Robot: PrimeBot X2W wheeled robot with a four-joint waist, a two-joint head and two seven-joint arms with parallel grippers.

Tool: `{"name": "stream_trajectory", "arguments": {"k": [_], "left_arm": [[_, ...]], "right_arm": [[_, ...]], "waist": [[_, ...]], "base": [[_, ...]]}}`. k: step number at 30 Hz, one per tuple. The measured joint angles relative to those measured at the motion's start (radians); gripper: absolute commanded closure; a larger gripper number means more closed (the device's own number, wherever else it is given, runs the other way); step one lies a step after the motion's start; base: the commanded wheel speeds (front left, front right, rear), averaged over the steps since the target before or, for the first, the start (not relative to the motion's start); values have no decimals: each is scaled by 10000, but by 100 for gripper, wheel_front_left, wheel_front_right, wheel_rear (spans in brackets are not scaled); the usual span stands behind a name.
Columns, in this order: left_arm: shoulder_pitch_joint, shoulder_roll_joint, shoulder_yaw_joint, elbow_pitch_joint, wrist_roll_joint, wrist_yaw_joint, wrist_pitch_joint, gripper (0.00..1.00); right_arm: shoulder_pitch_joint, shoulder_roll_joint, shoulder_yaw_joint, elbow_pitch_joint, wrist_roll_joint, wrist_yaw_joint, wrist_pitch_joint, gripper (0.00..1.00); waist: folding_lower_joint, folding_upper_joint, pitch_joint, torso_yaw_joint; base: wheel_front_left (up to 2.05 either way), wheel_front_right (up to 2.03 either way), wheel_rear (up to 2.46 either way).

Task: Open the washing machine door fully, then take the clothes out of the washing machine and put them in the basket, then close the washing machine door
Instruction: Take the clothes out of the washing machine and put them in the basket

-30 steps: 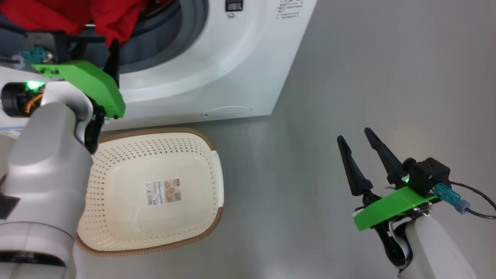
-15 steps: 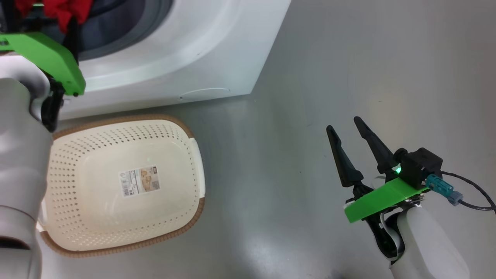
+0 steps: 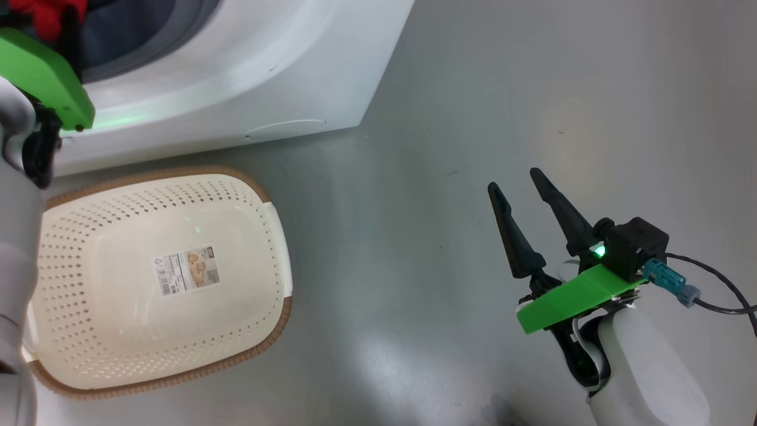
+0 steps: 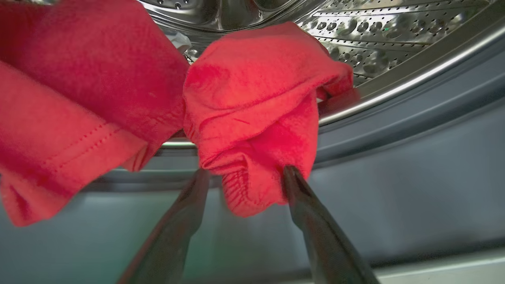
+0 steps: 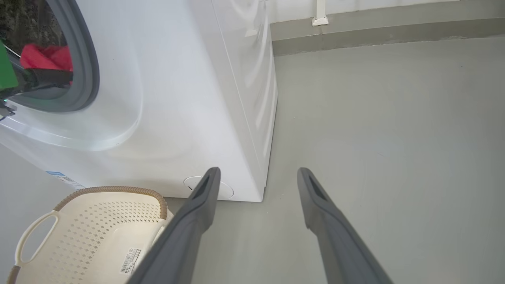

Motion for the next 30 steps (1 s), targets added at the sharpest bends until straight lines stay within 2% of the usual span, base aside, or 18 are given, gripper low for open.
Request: {"name": "stream_trajectory", "arguments": {"k": [1, 3, 4, 12, 25, 30], "left_arm": [[-10, 17, -54, 6, -50, 0, 2, 4], [-53, 35, -180, 13, -121, 0, -4, 64], [-58, 33, -224, 13, -146, 0, -77, 100], [8, -61, -552, -117, -756, 0, -525, 100], [1408, -265, -713, -1260, -2044, 0, -2188, 100], [2243, -153, 132, -2721, -2008, 0, -2201, 100]], "right_arm": [[-5, 2, 2, -4, 0, 0, 0, 0], [-49, 6, -6, -4, 0, 0, 0, 0], [-99, 8, -15, -6, 0, 0, 0, 0], [-155, -2, -184, 6, 0, 0, 0, 0], [183, -290, -518, 84, -4, 0, 0, 0], [537, -378, -642, 138, -4, 0, 0, 0]], "waist": [[0, 0, 22, -21], [0, 0, 58, -49], [0, 0, 56, -54], [0, 0, -195, 77], [0, 0, -1134, 698], [0, 0, -1588, 1006]], "base": [[0, 0, 0], [0, 0, 0], [0, 0, 0], [0, 0, 0], [0, 0, 0], [0, 0, 0]]}}
